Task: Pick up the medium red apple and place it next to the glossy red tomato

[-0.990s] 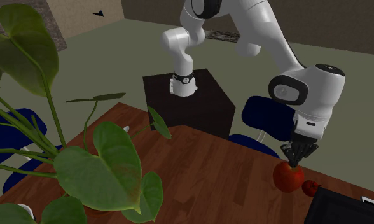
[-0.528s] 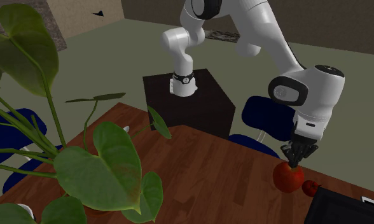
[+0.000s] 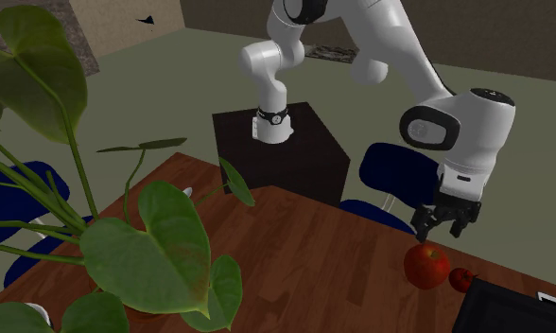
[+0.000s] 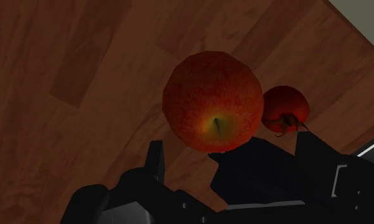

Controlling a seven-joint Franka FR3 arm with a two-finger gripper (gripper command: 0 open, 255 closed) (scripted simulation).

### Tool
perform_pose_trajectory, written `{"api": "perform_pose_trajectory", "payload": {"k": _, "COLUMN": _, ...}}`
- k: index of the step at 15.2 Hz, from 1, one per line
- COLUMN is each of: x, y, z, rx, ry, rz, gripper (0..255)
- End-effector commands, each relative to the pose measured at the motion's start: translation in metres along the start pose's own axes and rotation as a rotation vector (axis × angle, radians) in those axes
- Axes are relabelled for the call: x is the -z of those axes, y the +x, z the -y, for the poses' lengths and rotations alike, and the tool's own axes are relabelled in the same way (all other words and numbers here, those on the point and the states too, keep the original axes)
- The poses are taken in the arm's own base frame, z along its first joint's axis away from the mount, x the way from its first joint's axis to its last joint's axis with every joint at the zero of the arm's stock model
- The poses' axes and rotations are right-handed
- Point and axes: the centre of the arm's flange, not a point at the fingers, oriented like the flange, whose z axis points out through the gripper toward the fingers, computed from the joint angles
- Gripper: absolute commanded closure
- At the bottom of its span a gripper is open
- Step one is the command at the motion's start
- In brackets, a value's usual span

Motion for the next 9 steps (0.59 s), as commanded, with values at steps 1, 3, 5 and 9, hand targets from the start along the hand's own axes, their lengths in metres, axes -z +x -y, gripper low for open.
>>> {"api": "perform_pose_trajectory", "payload": {"k": 1, "x": 0.024, "y": 0.001, "z": 0.001, "rx": 0.0, "ry": 0.0, "rz": 0.0, "gripper": 0}}
{"api": "perform_pose_trajectory", "payload": {"k": 3, "x": 0.035, "y": 0.001, "z": 0.001, "rx": 0.0, "ry": 0.0, "rz": 0.0, "gripper": 0}}
{"api": "perform_pose_trajectory", "payload": {"k": 5, "x": 0.035, "y": 0.001, "z": 0.001, "rx": 0.0, "ry": 0.0, "rz": 0.0, "gripper": 0}}
{"api": "perform_pose_trajectory", "payload": {"k": 9, "x": 0.035, "y": 0.001, "z": 0.001, "rx": 0.0, "ry": 0.0, "rz": 0.0, "gripper": 0}}
